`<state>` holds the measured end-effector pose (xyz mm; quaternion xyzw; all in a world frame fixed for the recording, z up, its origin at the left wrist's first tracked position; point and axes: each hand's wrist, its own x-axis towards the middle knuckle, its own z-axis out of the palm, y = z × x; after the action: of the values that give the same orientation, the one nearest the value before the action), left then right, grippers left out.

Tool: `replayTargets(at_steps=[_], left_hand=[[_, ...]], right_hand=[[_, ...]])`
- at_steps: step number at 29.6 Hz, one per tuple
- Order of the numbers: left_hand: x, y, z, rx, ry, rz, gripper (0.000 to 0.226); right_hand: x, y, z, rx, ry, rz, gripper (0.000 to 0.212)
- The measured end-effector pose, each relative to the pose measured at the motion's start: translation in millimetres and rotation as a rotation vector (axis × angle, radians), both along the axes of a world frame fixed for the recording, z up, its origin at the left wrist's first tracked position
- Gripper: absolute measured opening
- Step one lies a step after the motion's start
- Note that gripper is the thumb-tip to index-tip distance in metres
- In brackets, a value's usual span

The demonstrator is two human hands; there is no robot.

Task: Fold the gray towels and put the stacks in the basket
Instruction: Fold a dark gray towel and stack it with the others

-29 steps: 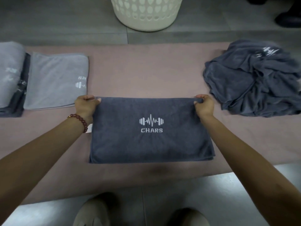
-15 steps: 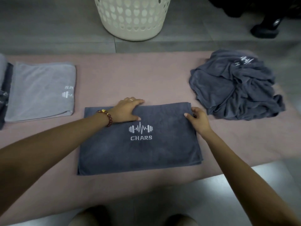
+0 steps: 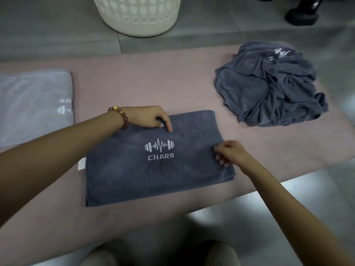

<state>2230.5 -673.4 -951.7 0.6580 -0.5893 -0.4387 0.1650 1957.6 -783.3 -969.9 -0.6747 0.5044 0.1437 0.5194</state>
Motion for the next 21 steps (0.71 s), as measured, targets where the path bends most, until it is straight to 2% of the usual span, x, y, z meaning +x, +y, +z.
replayTargets(at_steps=[2,3,4,5,7,9,12,14,16,18,19,21], left_hand=[[-6,6,31,-0.025,0.192,0.089,0.033],[-8,9,49,-0.046,0.278,0.109,0.032],[-13,14,63,-0.088,0.349,0.138,0.031],[-16,17,90,-0.197,0.383,0.159,0.031],[-20,20,117,-0.347,0.479,0.244,0.029],[-19,23,139,-0.504,0.545,0.325,0.031],[-8,36,150,-0.66,0.615,0.489,0.035],[-1,47,151,-0.706,0.663,0.581,0.037],[-1,57,148,-0.693,0.744,0.628,0.039],[-8,61,151,-0.693,0.772,0.608,0.04],[-13,60,154,-0.689,0.79,0.59,0.04],[-21,59,161,-0.691,0.83,0.569,0.04]], right_hand=[[-8,33,5,0.413,0.16,0.17,0.061],[-7,46,5,0.513,0.133,0.153,0.077],[-8,57,1,0.584,0.031,0.085,0.091],[0,59,8,0.659,-0.163,0.008,0.098],[16,64,16,0.819,-0.52,-0.203,0.085],[31,58,30,0.876,-0.75,-0.309,0.072],[47,33,64,0.772,-0.955,-0.309,0.079],[52,14,85,0.706,-1.042,-0.187,0.066],[60,10,84,0.665,-0.982,-0.142,0.066],[68,21,67,0.696,-0.745,-0.146,0.085],[71,32,56,0.757,-0.659,-0.135,0.094],[77,52,41,0.904,-0.61,-0.114,0.107]])
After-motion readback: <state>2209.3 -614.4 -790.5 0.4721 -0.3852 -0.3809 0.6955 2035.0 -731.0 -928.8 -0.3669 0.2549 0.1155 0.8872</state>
